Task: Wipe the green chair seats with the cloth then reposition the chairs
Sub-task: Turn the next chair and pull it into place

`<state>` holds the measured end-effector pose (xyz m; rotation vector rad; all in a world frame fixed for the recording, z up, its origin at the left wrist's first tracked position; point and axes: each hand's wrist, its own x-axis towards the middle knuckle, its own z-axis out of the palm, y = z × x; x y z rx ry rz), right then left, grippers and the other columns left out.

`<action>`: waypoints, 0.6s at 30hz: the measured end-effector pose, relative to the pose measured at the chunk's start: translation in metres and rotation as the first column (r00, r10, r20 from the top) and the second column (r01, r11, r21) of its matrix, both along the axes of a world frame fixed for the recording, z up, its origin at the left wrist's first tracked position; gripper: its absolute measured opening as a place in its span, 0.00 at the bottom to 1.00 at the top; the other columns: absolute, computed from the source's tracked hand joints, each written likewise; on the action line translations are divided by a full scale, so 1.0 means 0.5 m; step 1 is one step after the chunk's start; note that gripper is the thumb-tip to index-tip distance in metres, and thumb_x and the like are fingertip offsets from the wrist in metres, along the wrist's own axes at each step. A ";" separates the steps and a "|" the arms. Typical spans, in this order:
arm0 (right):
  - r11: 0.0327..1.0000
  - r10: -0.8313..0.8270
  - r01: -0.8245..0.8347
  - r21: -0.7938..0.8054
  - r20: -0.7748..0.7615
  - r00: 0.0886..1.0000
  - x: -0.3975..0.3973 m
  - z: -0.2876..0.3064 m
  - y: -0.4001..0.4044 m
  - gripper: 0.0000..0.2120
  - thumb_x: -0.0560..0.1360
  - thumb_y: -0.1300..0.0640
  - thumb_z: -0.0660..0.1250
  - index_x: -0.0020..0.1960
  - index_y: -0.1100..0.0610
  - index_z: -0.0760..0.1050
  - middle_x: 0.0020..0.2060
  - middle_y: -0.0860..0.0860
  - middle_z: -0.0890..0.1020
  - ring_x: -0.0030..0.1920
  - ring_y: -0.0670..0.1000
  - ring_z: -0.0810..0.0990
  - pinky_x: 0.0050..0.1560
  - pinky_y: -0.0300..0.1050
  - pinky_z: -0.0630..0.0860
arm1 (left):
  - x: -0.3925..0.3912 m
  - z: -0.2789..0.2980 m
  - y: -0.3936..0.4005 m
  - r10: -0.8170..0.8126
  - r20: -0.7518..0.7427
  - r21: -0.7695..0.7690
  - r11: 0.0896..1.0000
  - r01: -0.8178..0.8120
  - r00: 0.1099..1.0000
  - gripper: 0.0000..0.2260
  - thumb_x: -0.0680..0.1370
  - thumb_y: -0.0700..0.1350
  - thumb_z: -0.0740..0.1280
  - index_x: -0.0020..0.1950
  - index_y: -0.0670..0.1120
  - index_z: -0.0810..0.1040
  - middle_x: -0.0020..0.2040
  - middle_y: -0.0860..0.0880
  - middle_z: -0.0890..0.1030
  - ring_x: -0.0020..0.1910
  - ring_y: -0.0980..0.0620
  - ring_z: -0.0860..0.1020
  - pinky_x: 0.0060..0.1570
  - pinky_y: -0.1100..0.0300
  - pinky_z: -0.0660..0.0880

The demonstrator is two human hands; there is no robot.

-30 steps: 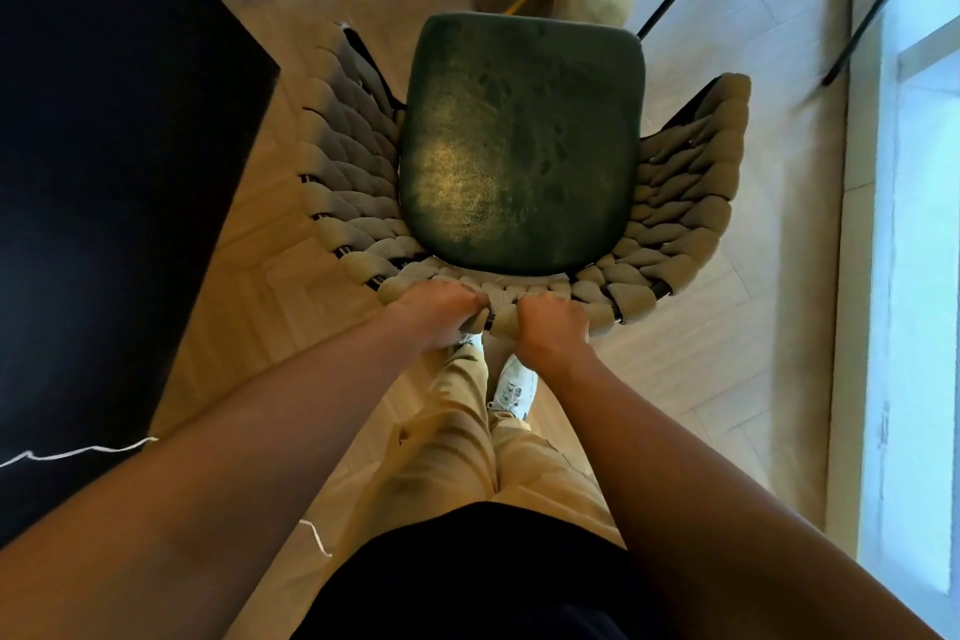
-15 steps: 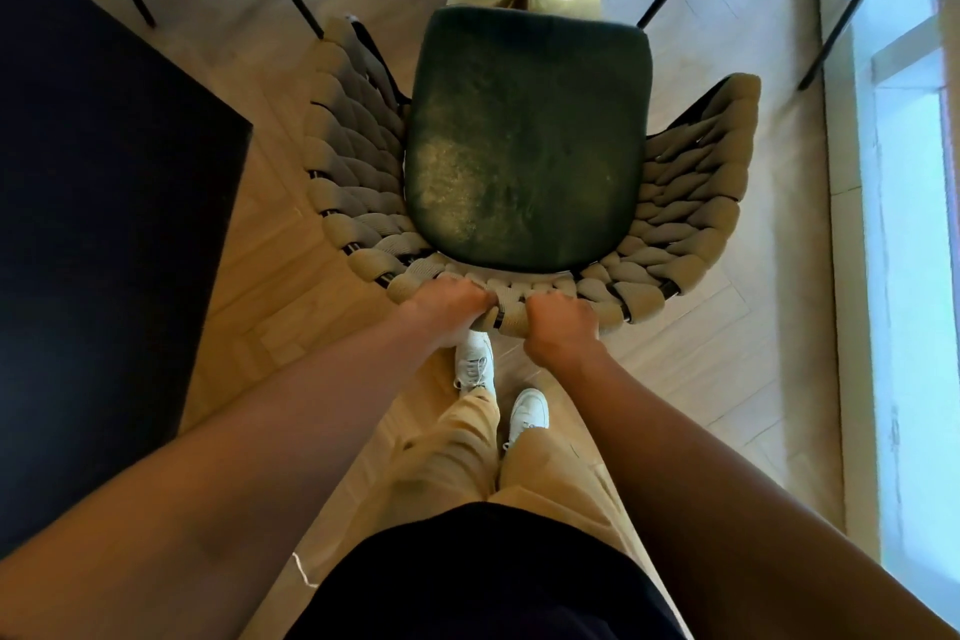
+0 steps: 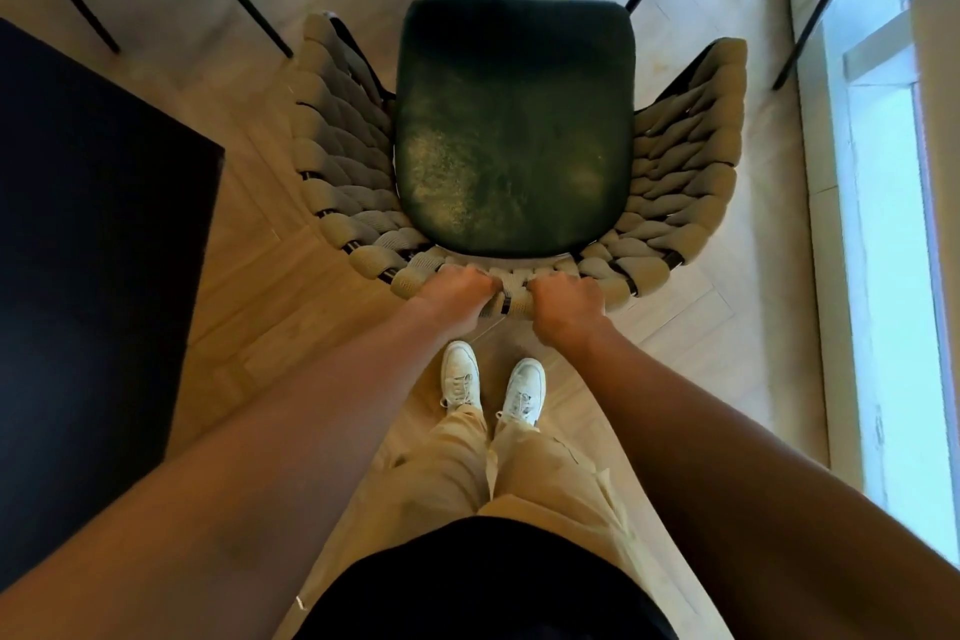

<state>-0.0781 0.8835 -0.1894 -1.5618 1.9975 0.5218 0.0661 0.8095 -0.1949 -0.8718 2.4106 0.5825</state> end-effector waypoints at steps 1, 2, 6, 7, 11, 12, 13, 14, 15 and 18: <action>1.000 0.007 -0.007 0.002 -0.003 1.000 -0.008 0.001 0.002 0.17 0.77 0.54 0.70 0.65 0.50 0.76 0.56 0.52 0.81 0.55 0.53 0.80 0.55 0.47 0.75 | -0.007 0.000 0.005 0.008 -0.010 0.002 1.000 -0.008 1.000 0.18 0.79 0.41 0.68 0.69 0.49 0.75 0.59 0.45 0.81 0.57 0.45 0.79 0.57 0.48 0.78; 1.000 0.014 -0.014 0.006 -0.007 1.000 -0.015 0.002 0.005 0.16 0.78 0.54 0.69 0.65 0.50 0.77 0.56 0.52 0.81 0.55 0.53 0.79 0.55 0.47 0.75 | -0.012 0.000 0.011 0.015 -0.014 -0.001 1.000 -0.015 1.000 0.18 0.79 0.41 0.68 0.69 0.49 0.75 0.59 0.45 0.81 0.57 0.45 0.79 0.57 0.48 0.78; 0.998 0.056 -0.056 0.018 -0.019 0.998 -0.023 0.000 0.033 0.16 0.79 0.55 0.68 0.66 0.51 0.77 0.56 0.52 0.81 0.55 0.52 0.79 0.54 0.46 0.74 | -0.018 -0.002 0.042 0.019 -0.001 -0.020 1.000 -0.019 1.000 0.18 0.78 0.43 0.69 0.68 0.49 0.76 0.58 0.45 0.81 0.55 0.45 0.79 0.53 0.51 0.78; 0.998 0.067 -0.066 0.023 -0.017 0.998 -0.021 -0.002 0.042 0.16 0.79 0.55 0.68 0.67 0.51 0.77 0.57 0.52 0.81 0.56 0.52 0.79 0.54 0.47 0.75 | -0.016 -0.004 0.052 0.011 0.010 -0.030 1.000 -0.011 1.000 0.18 0.79 0.43 0.69 0.68 0.50 0.76 0.58 0.46 0.81 0.55 0.45 0.79 0.52 0.52 0.77; 0.992 0.115 -0.115 0.042 0.011 0.993 -0.012 -0.009 0.076 0.13 0.81 0.55 0.66 0.65 0.50 0.77 0.57 0.51 0.82 0.56 0.52 0.80 0.57 0.48 0.76 | -0.001 -0.017 0.087 0.006 0.025 -0.037 0.999 -0.005 1.000 0.18 0.81 0.42 0.66 0.71 0.51 0.74 0.59 0.47 0.81 0.56 0.44 0.80 0.45 0.56 0.70; 0.991 0.127 -0.128 0.046 0.015 0.992 -0.011 -0.007 0.081 0.14 0.81 0.55 0.66 0.66 0.50 0.76 0.57 0.51 0.82 0.57 0.53 0.80 0.59 0.49 0.75 | 0.003 -0.017 0.094 0.012 0.019 -0.041 0.999 -0.011 1.000 0.19 0.81 0.42 0.66 0.72 0.51 0.73 0.60 0.47 0.81 0.56 0.44 0.80 0.45 0.56 0.70; 0.988 0.143 -0.144 0.051 0.023 0.989 -0.012 -0.006 0.085 0.15 0.81 0.55 0.67 0.67 0.51 0.75 0.59 0.52 0.81 0.58 0.54 0.79 0.60 0.50 0.74 | 0.006 -0.016 0.099 0.019 0.019 -0.041 0.999 -0.018 1.000 0.20 0.81 0.43 0.67 0.72 0.51 0.73 0.60 0.46 0.81 0.57 0.44 0.80 0.46 0.55 0.71; 0.985 0.160 -0.162 0.056 0.039 0.986 -0.012 -0.002 0.086 0.17 0.80 0.56 0.67 0.69 0.52 0.73 0.60 0.53 0.80 0.60 0.55 0.79 0.62 0.51 0.74 | 0.009 -0.014 0.104 0.023 0.021 -0.047 0.999 -0.022 1.000 0.20 0.80 0.44 0.68 0.72 0.51 0.72 0.61 0.46 0.80 0.57 0.44 0.80 0.48 0.54 0.74; 0.981 0.178 -0.182 0.061 0.061 0.982 -0.013 0.001 0.086 0.19 0.80 0.56 0.67 0.71 0.52 0.71 0.62 0.54 0.79 0.61 0.56 0.78 0.63 0.52 0.74 | 0.012 -0.013 0.109 0.027 0.021 -0.056 0.998 -0.026 0.999 0.21 0.80 0.45 0.68 0.73 0.51 0.71 0.62 0.47 0.80 0.58 0.44 0.79 0.50 0.53 0.77; 0.968 0.232 -0.242 0.067 0.138 0.963 -0.007 0.020 0.082 0.23 0.79 0.58 0.68 0.73 0.54 0.68 0.66 0.56 0.78 0.62 0.57 0.78 0.62 0.53 0.76 | 0.019 0.006 0.120 0.072 -0.006 -0.034 0.997 -0.072 0.997 0.24 0.79 0.47 0.70 0.75 0.51 0.70 0.64 0.47 0.79 0.60 0.44 0.78 0.56 0.48 0.78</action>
